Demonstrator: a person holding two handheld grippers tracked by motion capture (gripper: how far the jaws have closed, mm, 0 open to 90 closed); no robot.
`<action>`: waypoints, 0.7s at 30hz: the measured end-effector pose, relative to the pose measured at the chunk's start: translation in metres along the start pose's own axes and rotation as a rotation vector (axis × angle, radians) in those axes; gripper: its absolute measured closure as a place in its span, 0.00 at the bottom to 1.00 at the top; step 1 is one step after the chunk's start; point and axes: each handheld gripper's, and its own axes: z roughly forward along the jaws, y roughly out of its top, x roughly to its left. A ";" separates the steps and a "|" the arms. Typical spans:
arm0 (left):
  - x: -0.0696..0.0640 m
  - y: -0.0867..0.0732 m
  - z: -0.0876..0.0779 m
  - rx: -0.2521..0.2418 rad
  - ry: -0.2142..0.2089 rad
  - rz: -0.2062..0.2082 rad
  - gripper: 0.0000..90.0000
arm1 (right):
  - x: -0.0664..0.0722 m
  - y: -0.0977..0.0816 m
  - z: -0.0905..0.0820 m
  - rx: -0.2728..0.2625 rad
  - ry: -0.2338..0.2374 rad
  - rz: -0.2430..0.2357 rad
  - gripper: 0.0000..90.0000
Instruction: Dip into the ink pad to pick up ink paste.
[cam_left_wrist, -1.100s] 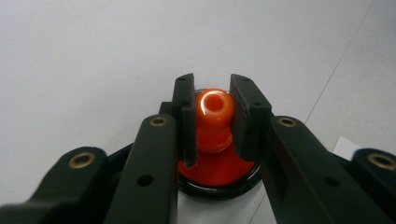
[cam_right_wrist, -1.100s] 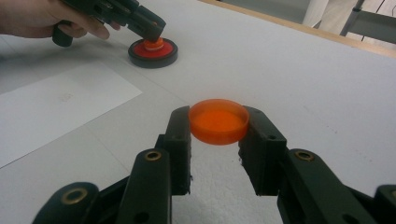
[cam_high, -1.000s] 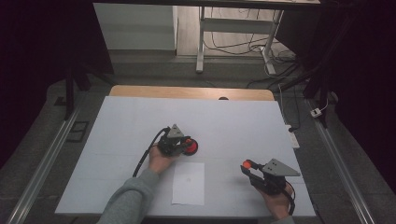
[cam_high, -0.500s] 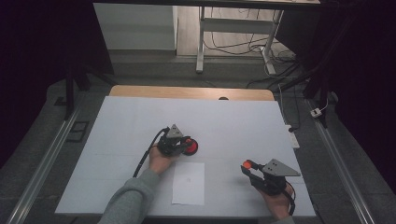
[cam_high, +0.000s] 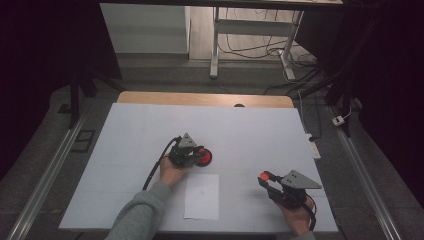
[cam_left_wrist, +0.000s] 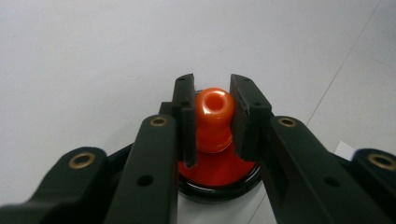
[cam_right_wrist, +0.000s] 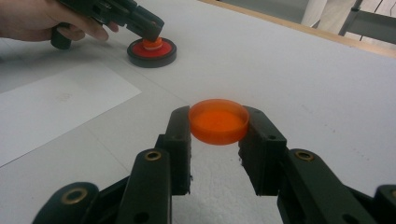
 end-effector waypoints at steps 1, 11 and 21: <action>0.000 0.000 0.000 0.000 0.000 0.001 0.82 | 0.000 0.000 0.000 0.001 0.000 0.000 0.72; 0.005 0.016 -0.008 -0.032 0.008 -0.008 0.81 | 0.000 0.000 0.000 -0.001 0.001 -0.001 0.72; 0.005 0.027 -0.010 0.012 0.012 0.019 0.81 | 0.000 0.001 -0.001 -0.005 0.003 -0.004 0.72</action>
